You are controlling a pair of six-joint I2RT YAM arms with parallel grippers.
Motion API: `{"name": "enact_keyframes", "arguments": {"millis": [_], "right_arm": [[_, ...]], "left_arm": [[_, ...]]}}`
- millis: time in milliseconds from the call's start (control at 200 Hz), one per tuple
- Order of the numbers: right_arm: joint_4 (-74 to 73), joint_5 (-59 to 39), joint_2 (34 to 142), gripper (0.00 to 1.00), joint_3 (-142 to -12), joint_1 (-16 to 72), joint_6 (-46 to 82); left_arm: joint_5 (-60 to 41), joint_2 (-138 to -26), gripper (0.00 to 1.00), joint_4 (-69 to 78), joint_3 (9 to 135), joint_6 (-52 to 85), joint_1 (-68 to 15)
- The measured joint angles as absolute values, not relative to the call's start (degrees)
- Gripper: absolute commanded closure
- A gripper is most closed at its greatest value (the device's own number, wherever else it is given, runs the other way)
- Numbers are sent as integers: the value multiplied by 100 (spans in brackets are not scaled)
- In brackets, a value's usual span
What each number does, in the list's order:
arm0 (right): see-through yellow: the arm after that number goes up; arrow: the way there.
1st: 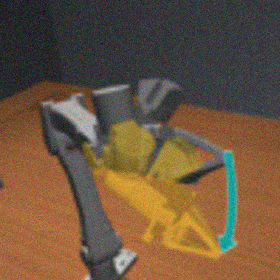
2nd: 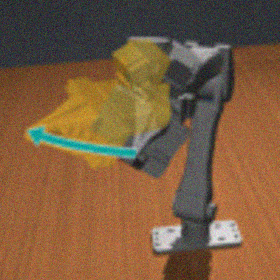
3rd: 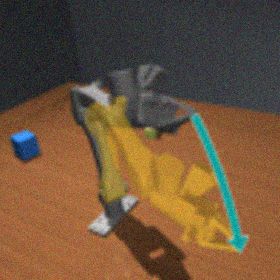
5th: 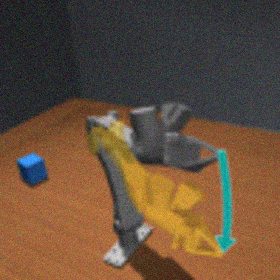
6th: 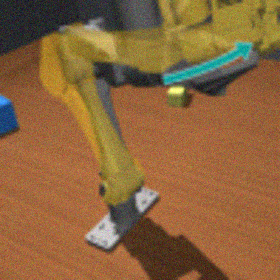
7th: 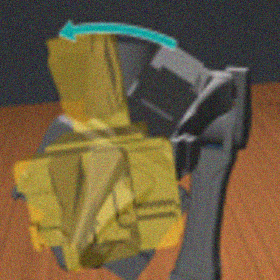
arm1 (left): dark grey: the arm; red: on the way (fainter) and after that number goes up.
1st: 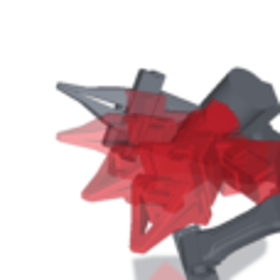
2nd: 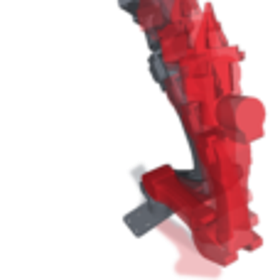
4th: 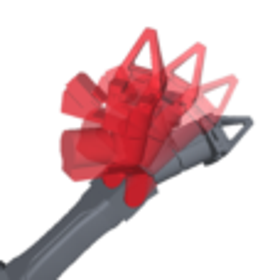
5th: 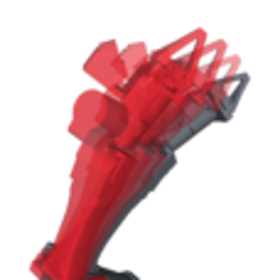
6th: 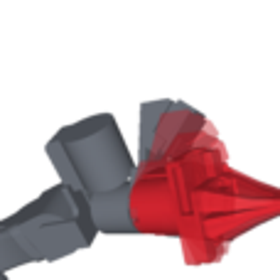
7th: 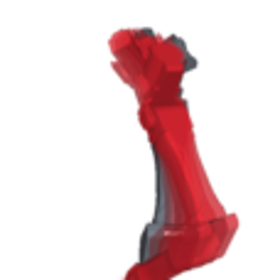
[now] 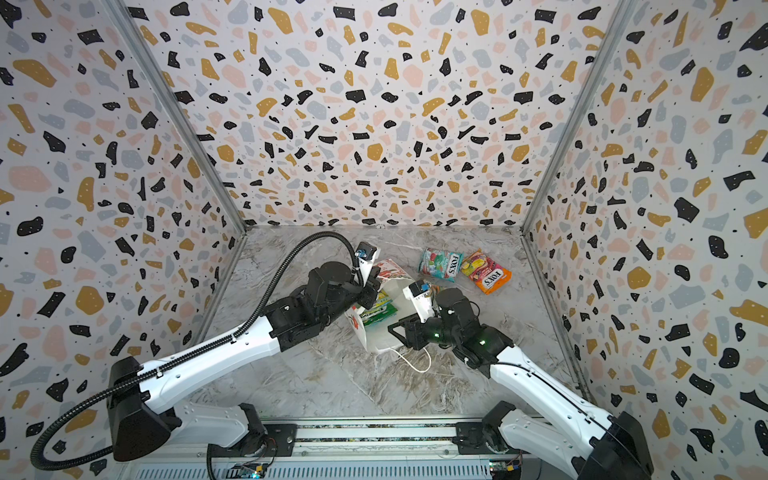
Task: Take the snacks out of the paper bag
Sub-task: 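Move the right gripper back over the bag and lower it inside, then grasp the second green Spring Tea pack inside the bag with the right gripper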
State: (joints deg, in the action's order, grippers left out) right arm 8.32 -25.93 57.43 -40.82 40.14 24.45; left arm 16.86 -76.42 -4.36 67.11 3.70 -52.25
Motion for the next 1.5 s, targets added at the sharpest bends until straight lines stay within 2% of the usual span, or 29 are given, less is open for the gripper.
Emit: {"name": "enact_keyframes", "arguments": {"millis": [295, 716, 846, 1001, 1502], "right_arm": [[478, -2141, 6700, 57, -3988, 4401, 2700], [-152, -1538, 7682, 57, -4001, 4449, 3553], [-338, -1406, 8014, 56, -4171, 4449, 3850], [-523, -1369, 8357, 50, -4484, 4449, 4027], [-921, -1247, 9124, 50, -4915, 4066, 4497]], "left_arm": [[1461, -7640, 100, -336, 6657, 392, -5225], [1347, -7640, 100, -287, 6624, 414, -5225], [1350, -7640, 100, -285, 6624, 421, -5225], [1378, -7640, 100, -272, 6624, 432, -5225], [1457, -7640, 100, -255, 6624, 434, -5225]]}}
